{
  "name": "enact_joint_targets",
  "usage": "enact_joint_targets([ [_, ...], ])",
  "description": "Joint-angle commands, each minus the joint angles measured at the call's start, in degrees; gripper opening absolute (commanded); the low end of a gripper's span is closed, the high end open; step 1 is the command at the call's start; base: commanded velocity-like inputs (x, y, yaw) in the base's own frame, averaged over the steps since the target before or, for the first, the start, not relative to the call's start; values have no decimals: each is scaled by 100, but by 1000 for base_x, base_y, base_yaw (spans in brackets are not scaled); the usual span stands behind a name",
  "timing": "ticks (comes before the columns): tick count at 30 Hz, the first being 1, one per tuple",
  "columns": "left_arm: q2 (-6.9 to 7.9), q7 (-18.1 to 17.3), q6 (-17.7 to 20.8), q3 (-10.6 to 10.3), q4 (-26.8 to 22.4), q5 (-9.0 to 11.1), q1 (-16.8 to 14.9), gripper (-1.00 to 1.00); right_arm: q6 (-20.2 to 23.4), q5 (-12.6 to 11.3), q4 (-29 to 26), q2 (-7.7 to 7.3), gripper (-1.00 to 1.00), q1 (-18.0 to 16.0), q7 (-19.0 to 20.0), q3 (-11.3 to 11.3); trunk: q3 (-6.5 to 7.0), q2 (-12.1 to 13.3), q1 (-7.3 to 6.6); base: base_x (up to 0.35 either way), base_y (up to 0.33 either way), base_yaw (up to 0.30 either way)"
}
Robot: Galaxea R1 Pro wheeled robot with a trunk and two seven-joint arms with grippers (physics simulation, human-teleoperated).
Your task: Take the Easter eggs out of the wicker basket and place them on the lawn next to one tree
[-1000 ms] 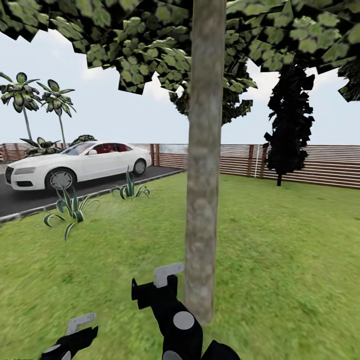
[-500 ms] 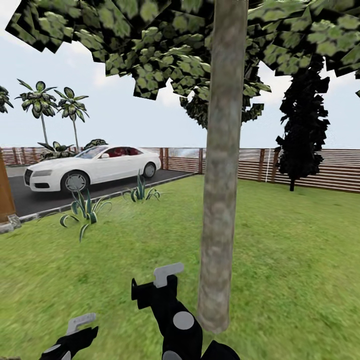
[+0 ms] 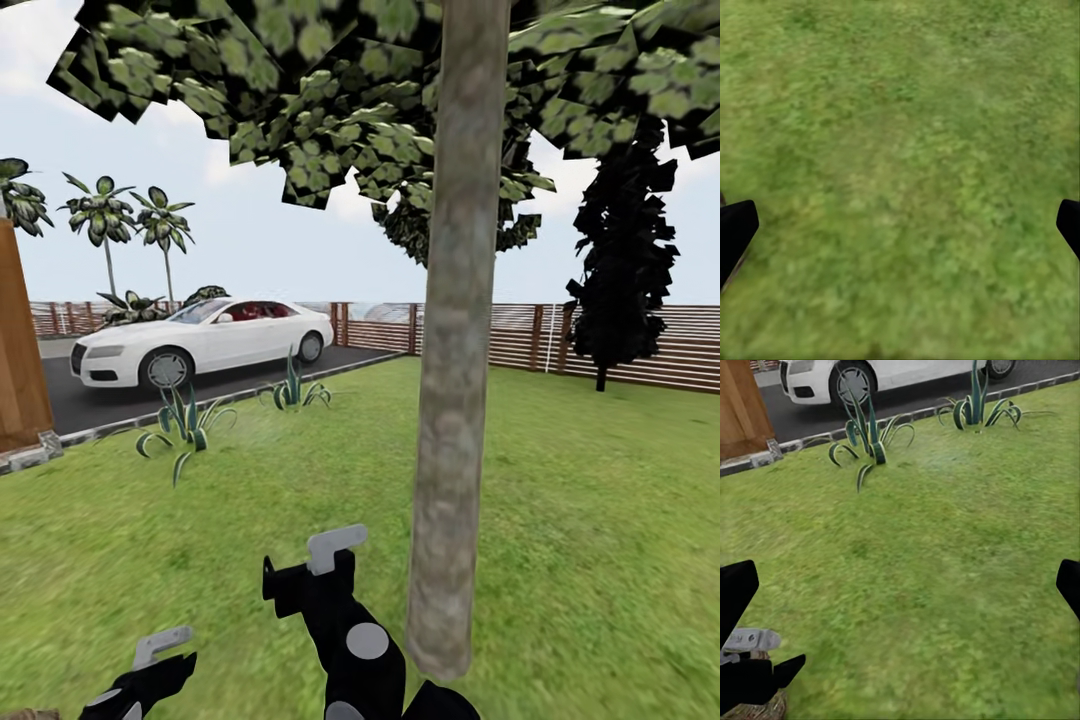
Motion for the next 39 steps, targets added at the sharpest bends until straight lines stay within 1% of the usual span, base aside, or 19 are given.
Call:
enact_joint_targets([
  [1,6,1,2,-45,-1,59,-1,100,16,-38,-8,0,100,-5,-49,8,2,-3,2,0,0,41],
  [14,6,9,2,-39,-1,71,0,100,13,-43,-14,-1,100,-5,-49,7,11,-3,2,67,0,8],
  [27,6,10,2,-36,6,77,0,100,13,-44,-14,-1,100,-6,-49,7,245,519,-284,3,0,0],
  [34,7,10,2,-36,2,77,0,100,13,-44,-14,3,100,-5,-49,7,245,519,-284,0,2,0],
  [39,11,10,2,-36,7,76,0,100,13,-44,-14,4,100,-5,-49,7,245,519,-284,0,162,0],
])
